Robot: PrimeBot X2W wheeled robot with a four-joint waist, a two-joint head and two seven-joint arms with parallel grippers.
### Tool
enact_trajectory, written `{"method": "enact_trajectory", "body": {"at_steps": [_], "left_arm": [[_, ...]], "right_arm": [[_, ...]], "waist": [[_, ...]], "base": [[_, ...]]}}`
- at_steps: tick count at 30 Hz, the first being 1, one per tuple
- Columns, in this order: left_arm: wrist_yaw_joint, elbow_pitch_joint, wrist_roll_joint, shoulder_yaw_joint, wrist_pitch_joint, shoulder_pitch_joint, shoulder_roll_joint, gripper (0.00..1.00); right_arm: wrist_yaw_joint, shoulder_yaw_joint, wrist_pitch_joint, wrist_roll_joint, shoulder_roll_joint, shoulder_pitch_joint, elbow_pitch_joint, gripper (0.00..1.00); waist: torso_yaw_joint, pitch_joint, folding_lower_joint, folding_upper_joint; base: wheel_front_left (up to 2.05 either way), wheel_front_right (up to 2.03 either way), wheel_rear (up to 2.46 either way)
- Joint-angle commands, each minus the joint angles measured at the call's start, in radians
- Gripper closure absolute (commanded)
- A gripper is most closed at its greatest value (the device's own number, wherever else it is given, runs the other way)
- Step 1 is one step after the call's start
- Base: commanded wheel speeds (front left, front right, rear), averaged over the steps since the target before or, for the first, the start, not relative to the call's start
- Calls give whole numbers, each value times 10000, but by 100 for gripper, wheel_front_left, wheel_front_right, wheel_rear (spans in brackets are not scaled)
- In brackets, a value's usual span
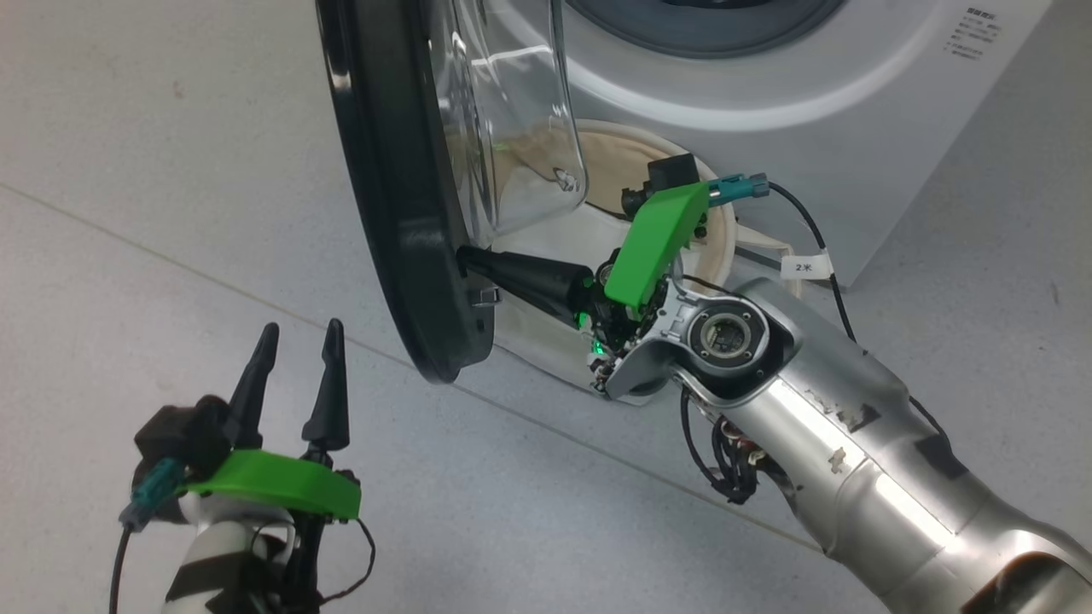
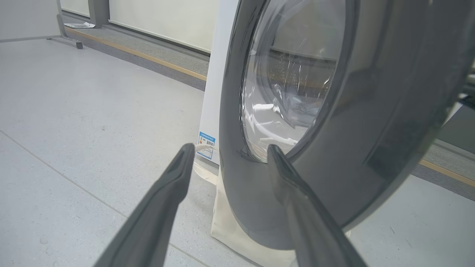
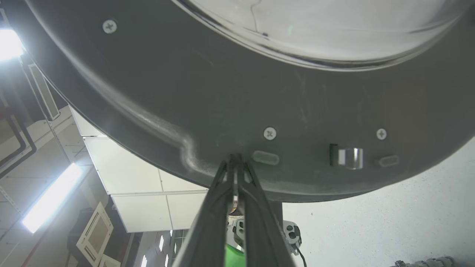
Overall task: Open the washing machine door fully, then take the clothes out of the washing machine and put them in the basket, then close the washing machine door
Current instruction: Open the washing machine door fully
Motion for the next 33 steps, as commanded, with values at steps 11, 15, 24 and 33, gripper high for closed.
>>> {"method": "enact_trajectory", "body": {"at_steps": [11, 15, 24, 33], "left_arm": [[-57, -345, 18, 972, -120, -88, 994, 0], [-57, -345, 15, 1057, -120, -32, 1268, 0], [-57, -353, -95, 1558, -120, 142, 2054, 0], [-57, -378, -451, 1836, -120, 435, 2552, 0]], "right_arm": [[12, -271, -2691, -3387, -540, 385, -1593, 0], [12, -100, -4211, -4631, -1220, 834, -2040, 0], [12, -748, -7076, -9103, -2508, 2106, -1516, 0], [12, -4492, -7088, -13640, -1789, 4790, -2580, 0]], "waist": [[-698, -422, 1, 0], [-991, -586, 1, 0], [-1905, -947, 1, 0], [-2464, -1239, 1, 0]], "base": [[0, 0, 0], [0, 0, 0], [0, 0, 0], [0, 0, 0]]}}
